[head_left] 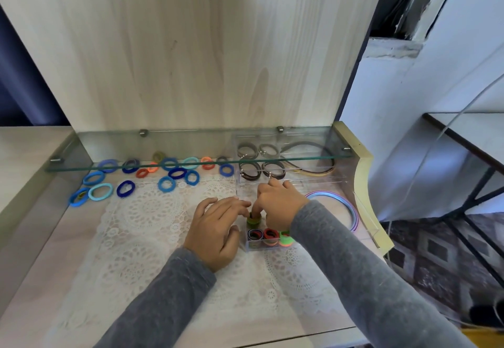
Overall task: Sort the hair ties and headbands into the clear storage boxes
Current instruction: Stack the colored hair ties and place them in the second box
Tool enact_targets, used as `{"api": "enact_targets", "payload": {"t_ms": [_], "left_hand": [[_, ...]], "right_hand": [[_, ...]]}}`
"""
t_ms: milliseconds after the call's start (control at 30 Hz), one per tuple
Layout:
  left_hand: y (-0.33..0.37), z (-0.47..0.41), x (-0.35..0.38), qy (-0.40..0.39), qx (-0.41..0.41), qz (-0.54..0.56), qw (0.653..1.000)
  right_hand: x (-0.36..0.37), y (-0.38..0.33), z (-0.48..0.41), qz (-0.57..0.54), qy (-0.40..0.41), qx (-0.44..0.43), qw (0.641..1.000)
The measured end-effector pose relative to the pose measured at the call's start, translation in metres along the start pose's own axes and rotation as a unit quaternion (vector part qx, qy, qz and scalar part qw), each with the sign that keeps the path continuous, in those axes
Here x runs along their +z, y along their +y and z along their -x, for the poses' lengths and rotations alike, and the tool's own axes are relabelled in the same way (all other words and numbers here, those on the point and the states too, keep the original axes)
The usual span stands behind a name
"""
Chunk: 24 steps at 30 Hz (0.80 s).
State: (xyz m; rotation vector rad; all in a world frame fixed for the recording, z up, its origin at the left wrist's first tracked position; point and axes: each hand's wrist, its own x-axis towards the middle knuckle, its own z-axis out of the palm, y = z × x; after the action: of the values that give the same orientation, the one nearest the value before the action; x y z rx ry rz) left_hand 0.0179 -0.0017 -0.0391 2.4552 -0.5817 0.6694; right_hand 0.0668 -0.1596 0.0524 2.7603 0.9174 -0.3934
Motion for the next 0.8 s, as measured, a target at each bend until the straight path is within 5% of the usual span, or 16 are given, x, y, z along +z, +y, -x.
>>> {"api": "enact_targets", "payload": {"t_ms": [600, 800], "left_hand": [[-0.003, 0.002, 0.002, -0.051, 0.02, 0.027, 0.998], [-0.001, 0.002, 0.001, -0.06, 0.009, 0.033, 0.998]], "right_hand": [[0.0, -0.007, 0.002, -0.017, -0.025, -0.005, 1.0], [0.004, 0.008, 0.002, -0.176, 0.021, -0.01, 0.984]]}}
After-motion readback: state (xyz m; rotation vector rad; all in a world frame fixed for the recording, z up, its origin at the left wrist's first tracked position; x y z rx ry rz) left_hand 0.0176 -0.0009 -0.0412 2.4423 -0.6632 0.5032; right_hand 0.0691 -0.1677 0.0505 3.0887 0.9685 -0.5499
